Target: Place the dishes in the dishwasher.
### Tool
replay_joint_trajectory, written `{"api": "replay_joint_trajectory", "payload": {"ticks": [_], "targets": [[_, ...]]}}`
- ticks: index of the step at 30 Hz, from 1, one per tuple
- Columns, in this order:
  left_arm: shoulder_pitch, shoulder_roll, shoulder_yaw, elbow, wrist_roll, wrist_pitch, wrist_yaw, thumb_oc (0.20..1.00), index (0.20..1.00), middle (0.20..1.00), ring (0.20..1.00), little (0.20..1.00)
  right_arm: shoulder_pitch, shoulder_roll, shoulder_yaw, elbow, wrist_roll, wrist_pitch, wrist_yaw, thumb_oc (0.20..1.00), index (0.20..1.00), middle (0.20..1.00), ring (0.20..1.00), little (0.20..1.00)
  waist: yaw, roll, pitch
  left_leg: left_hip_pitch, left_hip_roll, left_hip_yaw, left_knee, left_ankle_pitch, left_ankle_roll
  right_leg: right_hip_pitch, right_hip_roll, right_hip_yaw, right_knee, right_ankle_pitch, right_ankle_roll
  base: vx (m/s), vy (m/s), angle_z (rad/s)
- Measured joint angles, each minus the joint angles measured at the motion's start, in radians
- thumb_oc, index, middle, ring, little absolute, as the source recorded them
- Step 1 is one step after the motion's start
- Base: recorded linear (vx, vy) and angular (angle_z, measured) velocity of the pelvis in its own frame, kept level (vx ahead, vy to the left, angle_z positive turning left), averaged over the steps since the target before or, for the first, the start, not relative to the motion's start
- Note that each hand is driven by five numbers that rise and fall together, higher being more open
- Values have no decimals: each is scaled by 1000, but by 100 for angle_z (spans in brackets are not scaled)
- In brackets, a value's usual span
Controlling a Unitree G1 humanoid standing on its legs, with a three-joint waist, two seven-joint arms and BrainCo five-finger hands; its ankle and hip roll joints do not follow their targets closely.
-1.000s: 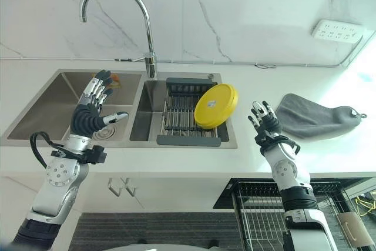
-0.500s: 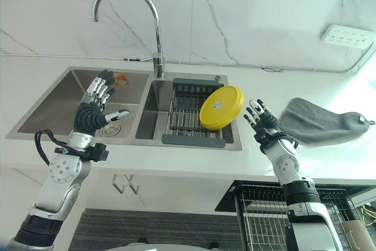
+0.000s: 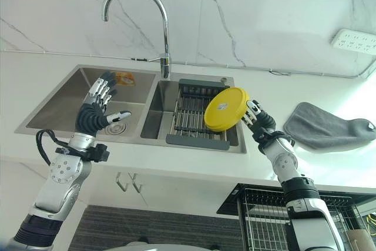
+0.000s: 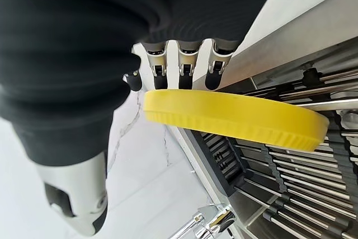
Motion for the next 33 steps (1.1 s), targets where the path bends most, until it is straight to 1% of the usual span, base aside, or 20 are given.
{"api": "replay_joint_trajectory", "payload": {"ticks": [3,5,7,25,29,33], "targets": [[0,0,0,0,0,5,0,1000,1000,1000,1000,1000,0,0,0,0,0,3,0,1000,1000,1000,1000,1000,0,0,0,0,0,-1,0,0,0,0,0,0,0,0,0,27,5,0],[0,0,0,0,0,8,0,1000,1000,1000,1000,1000,0,0,0,0,0,18,2,1000,1000,1000,1000,1000,0,0,0,0,0,-1,0,0,0,1,0,-1,0,0,0,0,0,0],[0,1,0,0,0,20,-1,1000,1000,1000,1000,1000,0,0,0,1,1,19,11,1000,1000,1000,1000,1000,0,0,0,0,0,-1,0,0,0,1,0,-1,0,0,0,17,-2,0],[0,3,0,1,0,30,-3,1000,1000,1000,1000,1000,0,0,8,87,0,23,28,1000,1000,1000,1000,1000,6,1,0,4,-1,-3,0,0,0,6,0,-3,0,-1,0,14,-6,0],[0,4,0,1,0,42,-3,1000,1000,1000,1000,1000,-1,0,12,102,0,23,36,1000,1000,1000,1000,1000,7,1,0,4,-1,-3,0,0,0,7,0,-4,0,-1,0,0,0,0],[1,6,0,8,0,47,-3,1000,1000,1000,1000,1000,-25,-3,37,127,0,27,47,1000,1000,1000,1000,1000,11,8,-4,6,-1,-4,0,0,0,10,-1,-6,0,-1,0,0,0,0]]}}
